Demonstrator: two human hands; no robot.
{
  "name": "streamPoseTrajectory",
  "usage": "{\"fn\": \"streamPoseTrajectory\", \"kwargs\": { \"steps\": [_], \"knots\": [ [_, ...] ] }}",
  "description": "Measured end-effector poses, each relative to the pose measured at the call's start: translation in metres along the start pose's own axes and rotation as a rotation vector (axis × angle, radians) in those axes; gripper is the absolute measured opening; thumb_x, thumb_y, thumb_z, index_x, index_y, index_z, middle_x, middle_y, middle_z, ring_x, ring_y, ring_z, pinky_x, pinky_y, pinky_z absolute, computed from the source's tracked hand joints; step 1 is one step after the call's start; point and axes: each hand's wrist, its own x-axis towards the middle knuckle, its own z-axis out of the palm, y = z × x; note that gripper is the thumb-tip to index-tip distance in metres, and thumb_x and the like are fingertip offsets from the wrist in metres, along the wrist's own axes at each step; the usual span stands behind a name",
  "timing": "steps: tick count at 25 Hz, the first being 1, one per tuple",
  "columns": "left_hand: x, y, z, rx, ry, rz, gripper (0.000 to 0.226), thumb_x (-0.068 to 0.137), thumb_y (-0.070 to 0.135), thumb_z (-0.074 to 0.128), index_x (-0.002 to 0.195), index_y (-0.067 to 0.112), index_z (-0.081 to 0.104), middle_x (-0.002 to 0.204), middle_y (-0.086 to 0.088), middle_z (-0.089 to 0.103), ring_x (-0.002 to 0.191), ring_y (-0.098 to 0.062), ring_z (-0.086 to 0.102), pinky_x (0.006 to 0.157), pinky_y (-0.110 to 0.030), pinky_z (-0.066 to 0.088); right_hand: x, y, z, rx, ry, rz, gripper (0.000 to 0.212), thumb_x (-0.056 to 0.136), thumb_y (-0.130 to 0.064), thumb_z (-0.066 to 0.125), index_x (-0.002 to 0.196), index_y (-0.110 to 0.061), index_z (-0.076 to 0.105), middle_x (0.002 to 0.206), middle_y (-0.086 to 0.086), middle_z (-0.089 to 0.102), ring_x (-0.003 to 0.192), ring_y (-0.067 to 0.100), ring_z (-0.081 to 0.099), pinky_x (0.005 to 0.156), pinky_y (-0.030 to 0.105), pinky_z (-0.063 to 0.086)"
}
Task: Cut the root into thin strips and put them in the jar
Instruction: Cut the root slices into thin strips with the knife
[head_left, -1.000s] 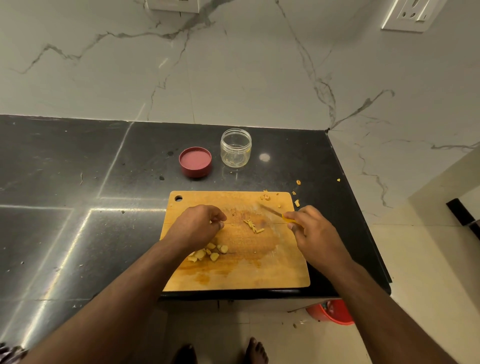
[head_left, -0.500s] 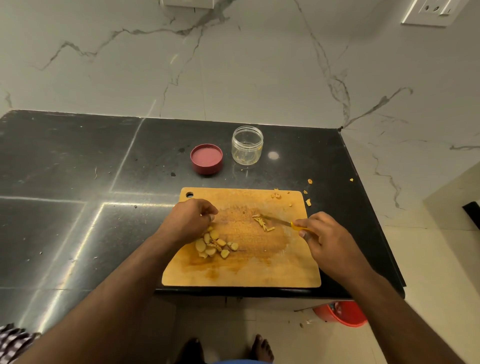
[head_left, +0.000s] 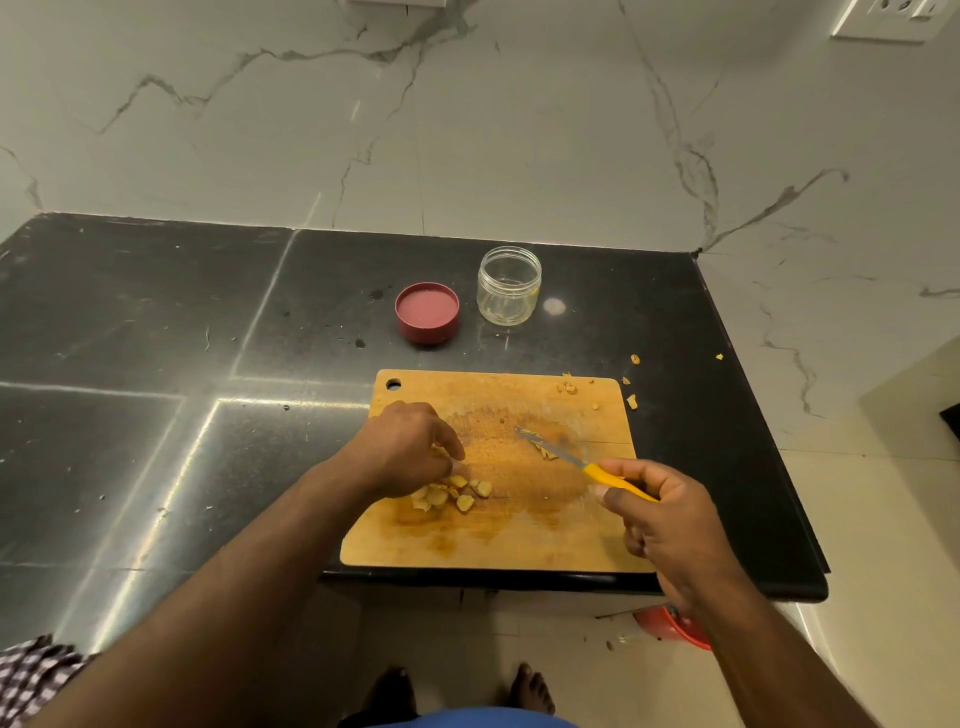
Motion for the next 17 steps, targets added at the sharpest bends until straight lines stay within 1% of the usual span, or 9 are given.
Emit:
{"fn": "streamPoseTrajectory", "kwargs": {
  "steps": [2, 4, 7, 8, 10, 12, 14, 16, 17],
  "knots": [
    [0.000, 0.008, 0.003, 0.142, -0.036, 0.019, 0.023, 0.089, 0.043, 0.069, 0.111, 0.037, 0.073, 0.127, 0.009, 0.057, 0.117, -0.017, 0.045, 0.096, -0.039, 0.043, -0.002, 0.002, 0.002, 0.045, -0.001, 0.025, 0.018, 0.088, -0.010, 0.070, 0.103, -0.019, 0.073, 0.068, 0.005, 0.052, 0.052, 0.016, 0.031, 0.047, 0.031, 0.029],
    [0.001, 0.013, 0.005, 0.215, -0.034, 0.027, 0.023, 0.089, 0.045, 0.068, 0.110, 0.036, 0.072, 0.127, 0.009, 0.057, 0.117, -0.018, 0.043, 0.095, -0.040, 0.041, -0.004, 0.005, 0.002, 0.053, -0.013, 0.035, 0.017, 0.090, -0.013, 0.067, 0.106, -0.019, 0.072, 0.071, 0.006, 0.057, 0.053, 0.016, 0.032, 0.047, 0.030, 0.029],
    [0.001, 0.015, 0.005, 0.247, -0.046, 0.047, 0.018, 0.091, 0.041, 0.065, 0.108, 0.034, 0.069, 0.123, 0.008, 0.058, 0.115, -0.017, 0.043, 0.094, -0.039, 0.040, -0.010, 0.010, 0.002, -0.099, -0.035, -0.011, 0.016, 0.093, -0.020, 0.065, 0.106, -0.027, 0.071, 0.074, 0.002, 0.064, 0.052, 0.010, 0.042, 0.048, 0.027, 0.035],
    [0.001, 0.015, 0.003, 0.221, -0.055, 0.045, 0.015, 0.092, 0.039, 0.064, 0.105, 0.034, 0.069, 0.120, 0.009, 0.059, 0.113, -0.017, 0.044, 0.093, -0.039, 0.043, -0.013, 0.012, 0.002, -0.203, -0.042, -0.044, 0.016, 0.093, -0.023, 0.065, 0.106, -0.031, 0.071, 0.078, -0.002, 0.066, 0.054, 0.006, 0.049, 0.052, 0.027, 0.041],
    [0.001, 0.015, -0.003, 0.075, -0.086, 0.015, 0.005, 0.092, 0.032, 0.064, 0.096, 0.033, 0.067, 0.112, 0.008, 0.064, 0.107, -0.017, 0.050, 0.088, -0.037, 0.049, -0.019, 0.017, 0.005, -0.382, -0.088, -0.103, 0.017, 0.093, -0.027, 0.066, 0.106, -0.037, 0.070, 0.089, -0.014, 0.069, 0.072, 0.003, 0.062, 0.065, 0.028, 0.051],
    [0.002, 0.014, -0.009, -0.102, -0.081, -0.025, 0.005, 0.092, 0.025, 0.066, 0.090, 0.029, 0.064, 0.101, 0.007, 0.066, 0.096, -0.014, 0.057, 0.076, -0.028, 0.051, -0.027, 0.023, 0.011, -0.474, -0.142, -0.126, 0.018, 0.093, -0.031, 0.064, 0.107, -0.042, 0.067, 0.092, -0.021, 0.067, 0.082, 0.003, 0.063, 0.073, 0.028, 0.054],
    [0.003, 0.012, -0.012, -0.214, -0.003, -0.061, 0.006, 0.094, 0.021, 0.066, 0.092, 0.026, 0.064, 0.093, 0.010, 0.064, 0.088, -0.010, 0.060, 0.067, -0.022, 0.048, -0.037, 0.028, 0.018, -0.500, -0.174, -0.137, 0.018, 0.094, -0.033, 0.063, 0.108, -0.042, 0.065, 0.090, -0.021, 0.067, 0.080, 0.006, 0.062, 0.071, 0.026, 0.053],
    [0.004, 0.014, -0.010, -0.271, 0.042, -0.090, 0.007, 0.096, 0.018, 0.064, 0.097, 0.025, 0.065, 0.093, 0.012, 0.063, 0.089, -0.010, 0.060, 0.065, -0.020, 0.047, -0.046, 0.030, 0.024, -0.475, -0.199, -0.145, 0.018, 0.094, -0.031, 0.063, 0.110, -0.037, 0.067, 0.086, -0.018, 0.067, 0.076, 0.007, 0.061, 0.066, 0.023, 0.050],
    [0.005, 0.016, -0.007, -0.279, 0.039, -0.097, 0.010, 0.097, 0.017, 0.063, 0.101, 0.025, 0.066, 0.095, 0.012, 0.062, 0.092, -0.011, 0.060, 0.064, -0.019, 0.046, -0.048, 0.029, 0.024, -0.451, -0.198, -0.141, 0.018, 0.095, -0.030, 0.062, 0.111, -0.037, 0.067, 0.086, -0.017, 0.067, 0.075, 0.007, 0.061, 0.067, 0.023, 0.050]
  ]
}}
